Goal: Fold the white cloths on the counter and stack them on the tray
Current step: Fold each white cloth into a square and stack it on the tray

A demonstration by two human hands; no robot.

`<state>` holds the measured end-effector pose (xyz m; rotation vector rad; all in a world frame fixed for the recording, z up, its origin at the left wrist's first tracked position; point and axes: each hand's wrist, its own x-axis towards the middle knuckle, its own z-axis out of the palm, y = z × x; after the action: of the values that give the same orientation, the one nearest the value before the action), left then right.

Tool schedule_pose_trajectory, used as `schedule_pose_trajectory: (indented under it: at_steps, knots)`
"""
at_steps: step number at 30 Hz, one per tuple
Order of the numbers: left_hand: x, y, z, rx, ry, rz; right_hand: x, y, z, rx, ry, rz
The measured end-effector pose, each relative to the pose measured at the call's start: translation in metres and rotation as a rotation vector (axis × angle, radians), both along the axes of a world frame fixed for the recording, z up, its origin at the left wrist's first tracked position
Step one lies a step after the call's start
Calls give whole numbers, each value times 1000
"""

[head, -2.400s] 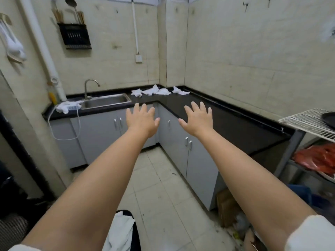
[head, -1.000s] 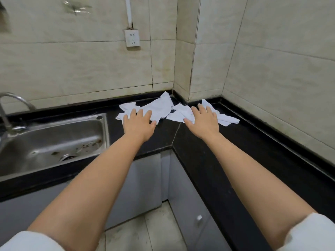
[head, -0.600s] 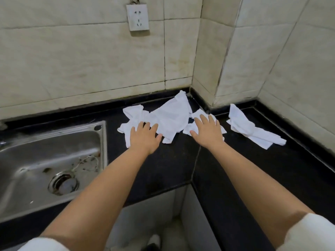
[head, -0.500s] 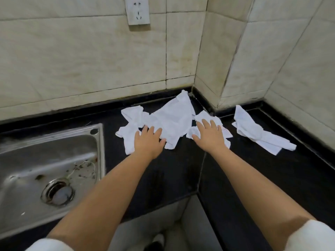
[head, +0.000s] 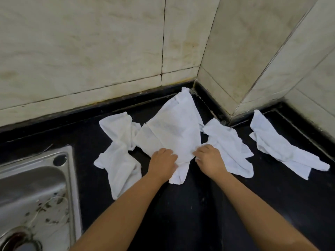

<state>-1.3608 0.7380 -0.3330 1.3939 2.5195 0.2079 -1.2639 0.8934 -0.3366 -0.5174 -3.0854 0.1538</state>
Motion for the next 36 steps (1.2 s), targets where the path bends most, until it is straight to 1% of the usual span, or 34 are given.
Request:
schedule_pose_trajectory:
  at_steps: [2,3,4,6,9,12,14,16,17,19,20,23,26,28,30,31,33,36]
  knots:
    - [-6,7,-6,44,46,-91,-4,3,-3,34,-20,33]
    - [-7,9,-5,43,61,-108,-6,4,-2,58,-15,42]
    - [-10,9,-6,84,65,-111,-9,5,-1,69,4,47]
    - [-18,10,-4,260,1,-102,-16,9,2,68,75,45]
    - [-28,5,26,508,-105,-63,-26,13,9,12,170,26]
    - [-43,0,63,646,-100,4,-36,7,25,-111,203,-10]
    - [-49,-5,86,667,-77,-10,-44,-4,35,-167,267,-90]
    - [-49,-12,105,642,-86,-43,-51,-13,42,-194,368,-196]
    - [-49,-16,112,634,-88,-51,-54,-16,46,-215,387,-248]
    - [-48,-24,120,614,-84,-41,-60,-20,54,-270,344,-300]
    - [-48,-28,124,601,-96,-13,-61,-24,57,-311,315,-288]
    - [-54,-40,129,605,-172,119,-58,-41,60,-407,281,-149]
    - [-57,-55,130,561,-280,196,-59,-58,58,-464,215,-117]
    - [-57,-64,129,526,-346,200,-64,-71,55,-450,260,-116]
    - [-56,-72,128,506,-353,193,-68,-80,53,-398,354,-117]
    - [-57,-75,127,509,-343,199,-69,-81,50,-370,385,-111]
    - [-60,-81,128,536,-311,237,-66,-74,50,-316,388,-96]
    - [-65,-86,129,631,-236,330,-52,-49,55,-225,378,-101]
